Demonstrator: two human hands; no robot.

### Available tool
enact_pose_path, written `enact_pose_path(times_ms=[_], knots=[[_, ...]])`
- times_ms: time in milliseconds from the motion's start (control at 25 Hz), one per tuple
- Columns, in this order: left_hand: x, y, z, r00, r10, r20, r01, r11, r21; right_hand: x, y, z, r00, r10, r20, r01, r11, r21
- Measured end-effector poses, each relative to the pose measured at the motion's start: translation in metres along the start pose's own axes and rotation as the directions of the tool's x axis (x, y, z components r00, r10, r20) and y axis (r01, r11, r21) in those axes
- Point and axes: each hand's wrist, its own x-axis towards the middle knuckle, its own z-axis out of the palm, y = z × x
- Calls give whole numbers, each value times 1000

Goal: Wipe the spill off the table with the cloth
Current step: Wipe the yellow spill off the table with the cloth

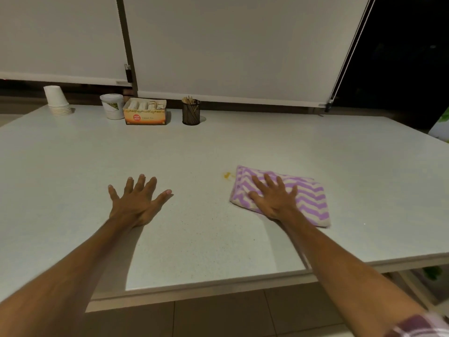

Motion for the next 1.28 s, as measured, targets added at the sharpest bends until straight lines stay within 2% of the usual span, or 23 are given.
enact_pose_path(times_ms=[80, 200, 320, 440, 600, 680, 760, 920, 1040, 1160, 1240, 1280], knots=[[1, -1, 1, 1000, 2, 4, -2, 1000, -4, 1, -24, 7, 994, -106, 24, 106, 994, -6], [0, -2, 2, 1000, -8, -6, 8, 1000, 3, 7, -4, 3, 982, -187, 34, 187, 982, 2], [1, -1, 2, 1000, -18, -4, 18, 1000, -5, 31, 27, -3, 998, -60, 17, 60, 998, -20], [3, 0, 2, 1000, -21, 1, 21, 1000, 1, 65, 0, -3, 1000, 4, -8, -4, 1000, -7], [1, 0, -1, 1000, -16, 10, 16, 1000, -14, 78, -61, 4, 983, -178, 42, 177, 984, 12], [0, 0, 0, 1000, -21, 3, 21, 1000, 4, 73, -60, 9, 955, -290, 63, 290, 957, 15], [1, -1, 1, 1000, -30, 0, 30, 999, 12, 72, -36, 9, 947, -319, 35, 319, 948, 5], [3, -2, 2, 999, -42, -2, 42, 999, 2, 104, 18, -4, 993, -111, 30, 111, 994, -17], [4, 1, 2, 998, -55, 11, 55, 998, 10, 135, -10, -5, 999, -38, 18, 38, 999, 12], [3, 3, 0, 998, -59, 36, 59, 998, 16, 140, -60, 8, 978, -207, 29, 205, 977, 51], [4, 3, -1, 998, -63, 31, 62, 998, 24, 141, -65, 10, 943, -328, 60, 328, 945, 23], [3, 3, -1, 997, -67, 31, 66, 997, 29, 146, -56, 7, 939, -337, 62, 337, 941, 18]])
